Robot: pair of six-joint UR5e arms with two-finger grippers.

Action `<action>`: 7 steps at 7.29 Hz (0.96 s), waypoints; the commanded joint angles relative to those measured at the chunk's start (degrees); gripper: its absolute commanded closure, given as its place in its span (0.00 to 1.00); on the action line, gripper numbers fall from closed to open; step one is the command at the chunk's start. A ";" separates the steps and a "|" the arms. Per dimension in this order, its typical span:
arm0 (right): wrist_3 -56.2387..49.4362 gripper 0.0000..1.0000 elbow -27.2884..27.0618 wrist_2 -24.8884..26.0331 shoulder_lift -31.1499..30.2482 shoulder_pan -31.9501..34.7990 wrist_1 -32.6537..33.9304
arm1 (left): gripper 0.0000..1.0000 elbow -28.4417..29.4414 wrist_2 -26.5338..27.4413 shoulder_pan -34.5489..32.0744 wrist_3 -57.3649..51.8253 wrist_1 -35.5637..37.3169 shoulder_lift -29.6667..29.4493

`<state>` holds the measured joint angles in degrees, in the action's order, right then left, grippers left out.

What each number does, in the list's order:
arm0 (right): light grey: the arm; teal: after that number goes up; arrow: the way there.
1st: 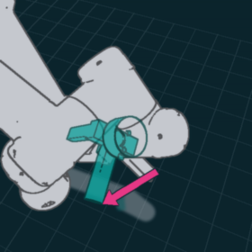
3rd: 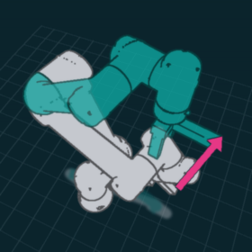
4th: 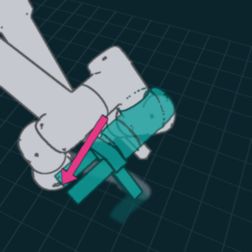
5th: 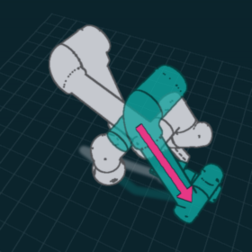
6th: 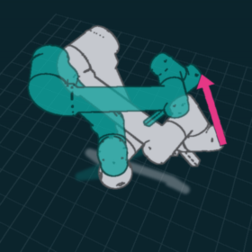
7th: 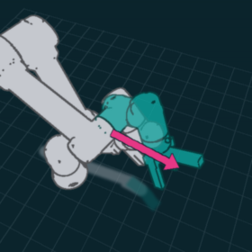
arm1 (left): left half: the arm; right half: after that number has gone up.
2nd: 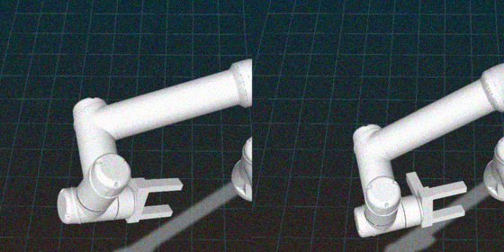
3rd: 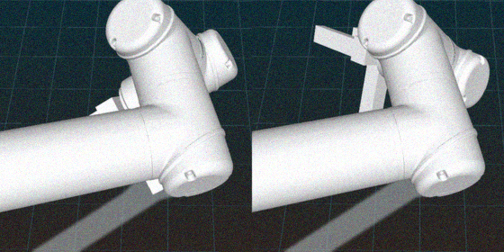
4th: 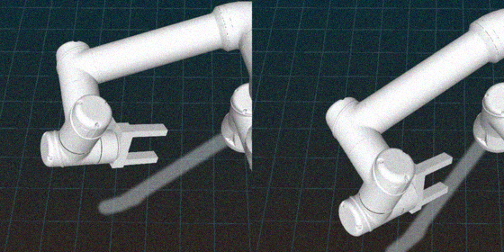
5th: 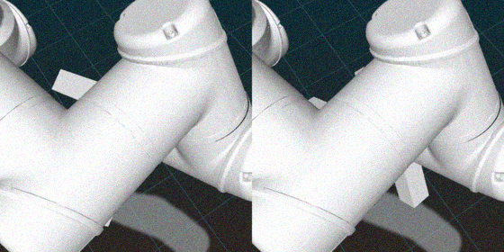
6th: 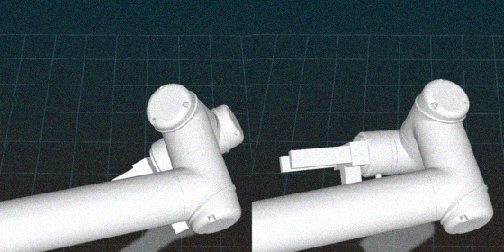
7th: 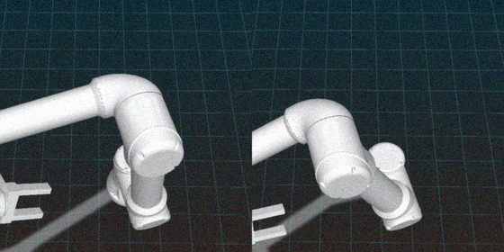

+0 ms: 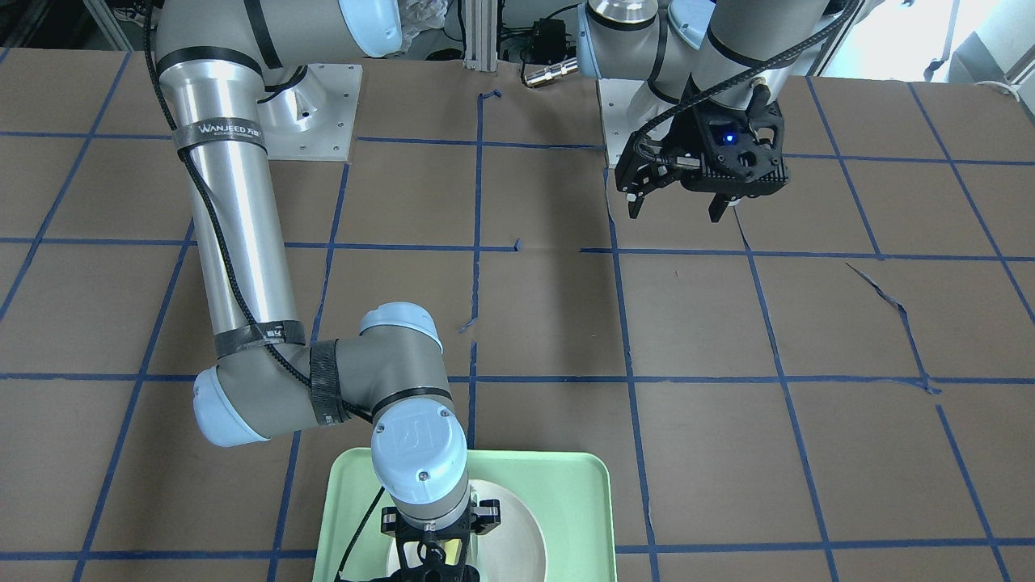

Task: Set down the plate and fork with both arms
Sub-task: 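Lower the right gripper and close it on the yellow fork's handle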

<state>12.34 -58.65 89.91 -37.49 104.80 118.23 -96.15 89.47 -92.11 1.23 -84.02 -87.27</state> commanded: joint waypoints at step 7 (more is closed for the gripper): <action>-0.39 0.93 -1.03 0.53 -1.70 -0.04 0.07 | 0.00 0.00 0.00 0.00 0.00 0.00 0.00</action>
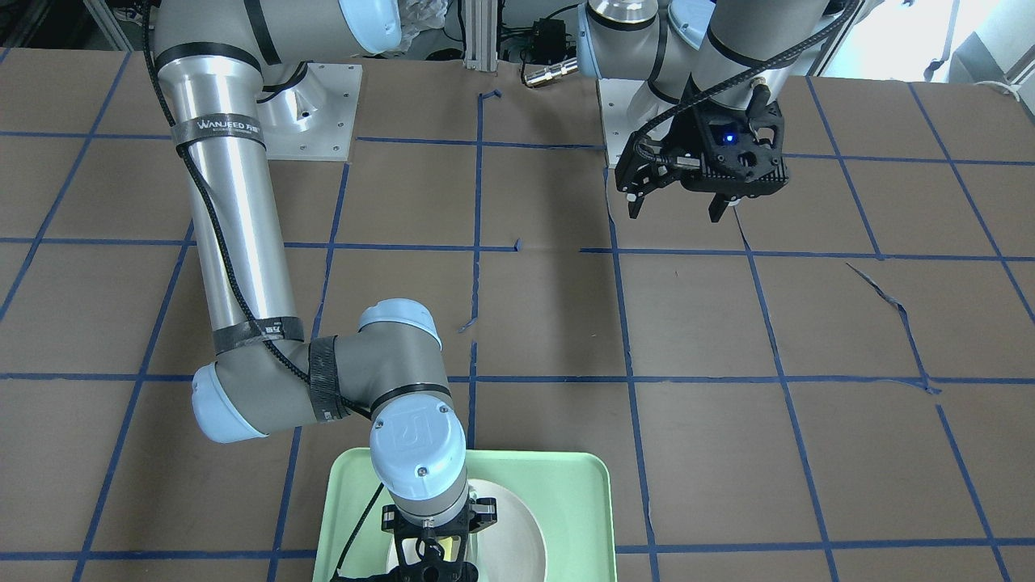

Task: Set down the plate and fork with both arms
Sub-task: 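Lift the fork out of the plate and carry it beside the plate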

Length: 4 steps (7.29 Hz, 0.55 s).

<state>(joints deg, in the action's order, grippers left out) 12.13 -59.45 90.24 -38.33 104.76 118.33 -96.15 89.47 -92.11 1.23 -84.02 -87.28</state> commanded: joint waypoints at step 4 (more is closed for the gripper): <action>-7.70 0.93 -4.96 0.90 -6.05 -6.30 -0.56 | 0.00 -0.09 0.00 0.00 0.00 0.00 -0.17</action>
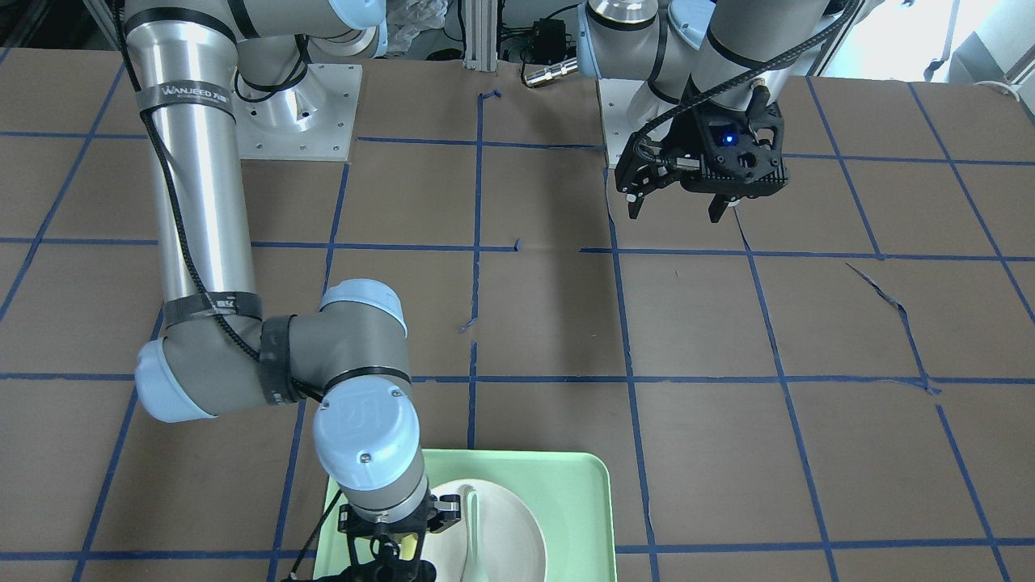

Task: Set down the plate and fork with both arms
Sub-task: 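Lift the fork out of the plate and carry it beside the plate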

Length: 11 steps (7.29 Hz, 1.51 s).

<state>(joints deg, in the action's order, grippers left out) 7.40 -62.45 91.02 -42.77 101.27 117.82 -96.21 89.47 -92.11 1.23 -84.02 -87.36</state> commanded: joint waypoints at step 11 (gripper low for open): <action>-5.11 0.00 -10.75 -0.85 -7.29 -4.50 3.30 | 0.00 -0.21 0.00 0.00 0.00 0.00 -0.09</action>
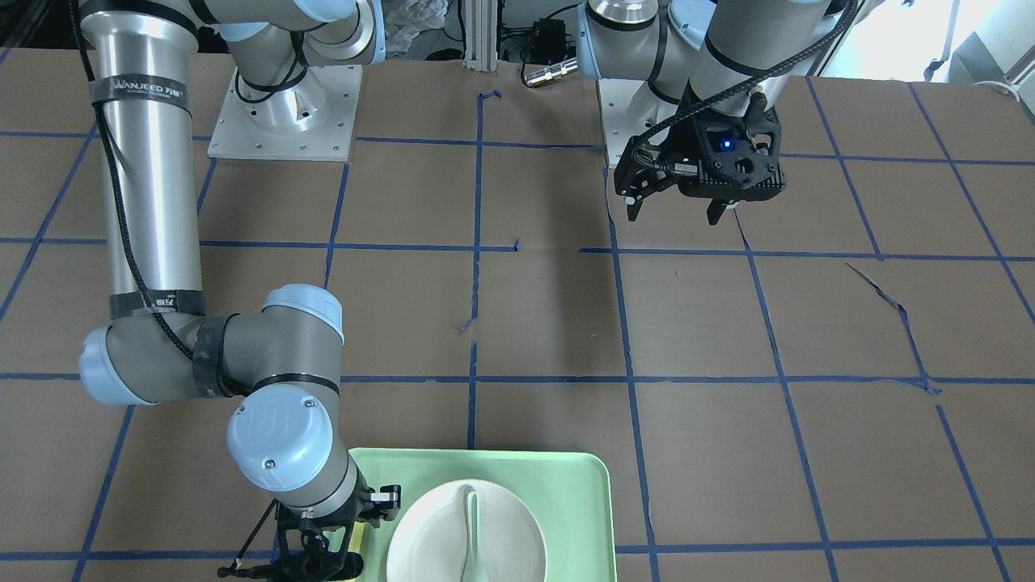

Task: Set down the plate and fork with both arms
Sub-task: 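Lower the fork onto the tray beside the plate and open the right gripper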

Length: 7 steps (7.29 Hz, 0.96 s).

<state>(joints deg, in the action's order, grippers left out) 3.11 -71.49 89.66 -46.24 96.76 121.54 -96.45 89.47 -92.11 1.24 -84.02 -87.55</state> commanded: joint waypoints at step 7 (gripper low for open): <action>-1.71 0.00 -18.33 3.41 -40.92 -2.37 -27.21 | 0.00 -0.05 0.00 0.00 -0.01 -0.09 0.45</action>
<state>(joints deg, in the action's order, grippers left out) 1.34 -89.21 92.26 -82.46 94.55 99.04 -96.43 89.47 -92.11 1.23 -84.04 -87.20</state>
